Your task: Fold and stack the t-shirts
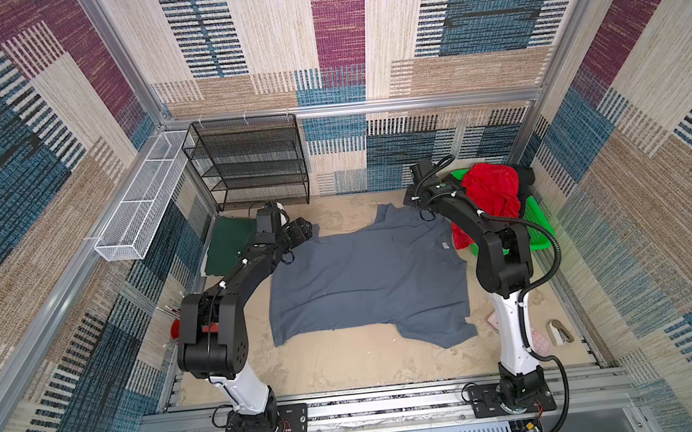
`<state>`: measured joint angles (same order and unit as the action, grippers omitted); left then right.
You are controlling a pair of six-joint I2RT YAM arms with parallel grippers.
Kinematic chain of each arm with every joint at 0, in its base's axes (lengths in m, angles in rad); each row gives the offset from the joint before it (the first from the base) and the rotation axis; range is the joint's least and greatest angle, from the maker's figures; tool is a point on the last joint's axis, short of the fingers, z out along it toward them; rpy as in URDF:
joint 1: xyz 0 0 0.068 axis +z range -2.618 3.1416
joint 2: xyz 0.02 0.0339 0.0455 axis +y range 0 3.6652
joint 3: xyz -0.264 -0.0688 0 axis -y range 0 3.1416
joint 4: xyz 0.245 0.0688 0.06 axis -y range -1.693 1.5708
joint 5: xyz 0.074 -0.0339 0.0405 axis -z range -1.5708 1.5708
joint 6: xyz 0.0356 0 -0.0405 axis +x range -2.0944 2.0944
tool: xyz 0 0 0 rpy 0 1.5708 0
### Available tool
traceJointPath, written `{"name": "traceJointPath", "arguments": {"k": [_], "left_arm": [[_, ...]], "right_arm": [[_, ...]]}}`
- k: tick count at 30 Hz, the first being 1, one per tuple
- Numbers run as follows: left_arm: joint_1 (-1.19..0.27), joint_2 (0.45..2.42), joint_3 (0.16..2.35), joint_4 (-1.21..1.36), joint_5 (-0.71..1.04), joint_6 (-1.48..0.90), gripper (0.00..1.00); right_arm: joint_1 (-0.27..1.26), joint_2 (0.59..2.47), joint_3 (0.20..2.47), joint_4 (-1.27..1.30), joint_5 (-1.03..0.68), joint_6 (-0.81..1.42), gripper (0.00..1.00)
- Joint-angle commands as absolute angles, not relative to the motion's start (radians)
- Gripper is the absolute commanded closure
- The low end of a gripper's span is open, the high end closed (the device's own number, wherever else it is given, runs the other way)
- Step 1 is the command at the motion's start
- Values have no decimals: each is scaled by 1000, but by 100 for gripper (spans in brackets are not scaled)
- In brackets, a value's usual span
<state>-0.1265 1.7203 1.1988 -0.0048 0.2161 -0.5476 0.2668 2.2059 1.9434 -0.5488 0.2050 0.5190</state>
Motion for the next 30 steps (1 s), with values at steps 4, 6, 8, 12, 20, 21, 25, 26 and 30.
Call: {"name": "traceJointPath", "arguments": {"k": [4, 6, 8, 12, 20, 21, 25, 26, 30], "left_arm": [[-124, 1844, 1356, -128, 173, -433, 25], [-124, 1902, 1422, -165, 165, -403, 25], [-124, 1968, 1495, -207, 167, -371, 25], [-124, 2115, 1680, -350, 166, -295, 25], [-132, 2308, 1915, -506, 125, -200, 29], [-133, 2314, 1920, -503, 110, -196, 29], [-144, 2342, 1940, -489, 65, -190, 28], [-146, 2353, 1954, -498, 56, -192, 29], [-162, 2402, 2036, -547, 8, -181, 26]], "right_arm": [[264, 2040, 1651, -350, 141, 563, 100], [262, 2002, 1586, -316, 117, 576, 100], [261, 1983, 1534, -295, 91, 584, 100], [261, 1964, 1465, -265, 57, 596, 100], [261, 1940, 1369, -228, 7, 590, 100], [261, 1940, 1364, -226, 1, 588, 100], [261, 1941, 1351, -218, -19, 586, 100], [261, 1940, 1347, -214, -21, 586, 100], [261, 1940, 1333, -203, -21, 592, 100]]}}
